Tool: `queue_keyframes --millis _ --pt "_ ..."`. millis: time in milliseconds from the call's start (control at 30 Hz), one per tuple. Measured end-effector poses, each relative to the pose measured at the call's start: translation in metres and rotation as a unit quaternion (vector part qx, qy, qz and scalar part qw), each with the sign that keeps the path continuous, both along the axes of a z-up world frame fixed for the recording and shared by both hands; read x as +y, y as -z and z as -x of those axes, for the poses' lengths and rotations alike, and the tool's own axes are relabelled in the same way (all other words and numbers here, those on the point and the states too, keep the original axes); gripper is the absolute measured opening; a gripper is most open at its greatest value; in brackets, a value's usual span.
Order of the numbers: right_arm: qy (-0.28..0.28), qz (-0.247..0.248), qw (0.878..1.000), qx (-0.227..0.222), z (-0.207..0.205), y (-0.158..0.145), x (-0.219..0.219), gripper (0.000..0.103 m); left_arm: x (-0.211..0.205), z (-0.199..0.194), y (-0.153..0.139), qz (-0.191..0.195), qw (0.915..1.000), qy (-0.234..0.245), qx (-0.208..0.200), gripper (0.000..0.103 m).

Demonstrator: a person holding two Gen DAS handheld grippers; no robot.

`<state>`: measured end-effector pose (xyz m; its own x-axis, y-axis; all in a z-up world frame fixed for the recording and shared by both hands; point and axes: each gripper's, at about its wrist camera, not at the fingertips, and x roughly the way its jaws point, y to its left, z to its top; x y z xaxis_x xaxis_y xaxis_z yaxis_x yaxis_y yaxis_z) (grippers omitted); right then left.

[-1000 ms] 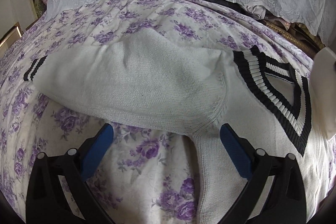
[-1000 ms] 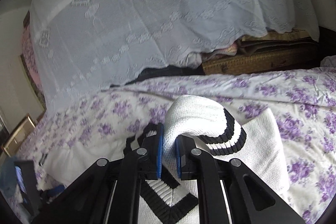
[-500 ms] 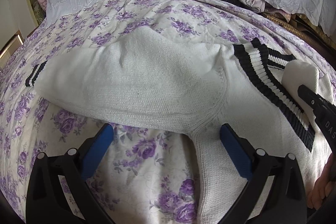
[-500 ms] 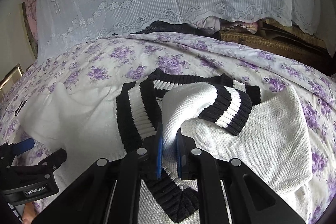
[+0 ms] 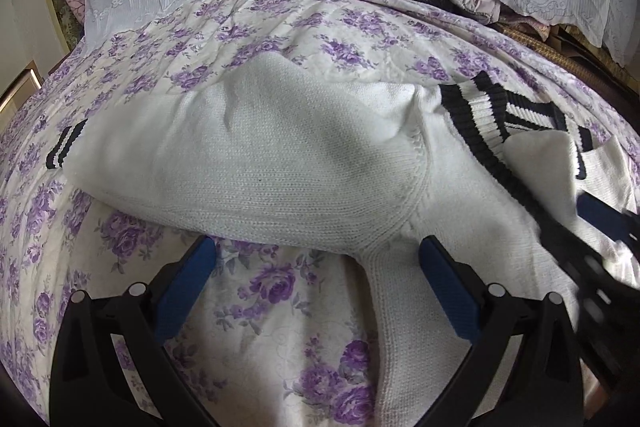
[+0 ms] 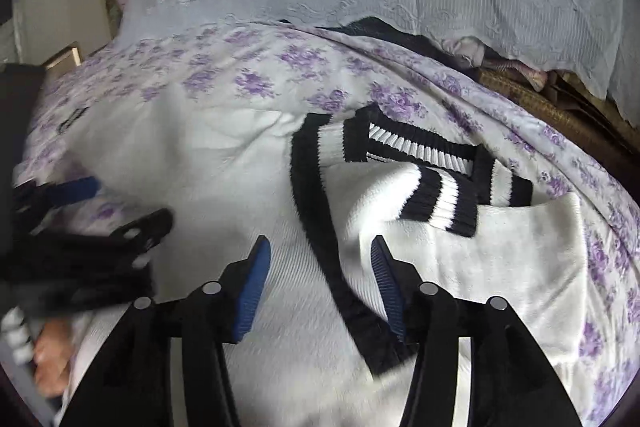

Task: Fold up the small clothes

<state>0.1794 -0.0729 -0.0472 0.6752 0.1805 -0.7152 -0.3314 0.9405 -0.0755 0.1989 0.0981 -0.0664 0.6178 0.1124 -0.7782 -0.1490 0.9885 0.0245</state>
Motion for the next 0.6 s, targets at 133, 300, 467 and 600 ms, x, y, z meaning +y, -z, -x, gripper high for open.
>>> queue_keyframes --millis 133,300,467,600 --pt "-0.033 -0.045 0.998 -0.018 0.041 -0.031 -0.047 0.060 -0.004 0.009 -0.011 0.010 0.9998 0.013 -0.012 0.099" --pt "0.103 -0.071 0.991 -0.047 0.030 -0.039 -0.125 0.013 -0.049 0.007 -0.030 0.025 0.9974 0.065 -0.016 0.099" --pt "0.176 -0.167 0.970 0.012 -0.011 -0.009 -0.185 0.008 -0.139 -0.021 -0.039 -0.098 0.9882 0.116 -0.021 0.099" --pt "0.184 -0.185 0.964 0.055 -0.026 0.024 -0.197 0.008 -0.179 -0.063 -0.018 -0.193 0.9758 0.104 -0.005 0.099"
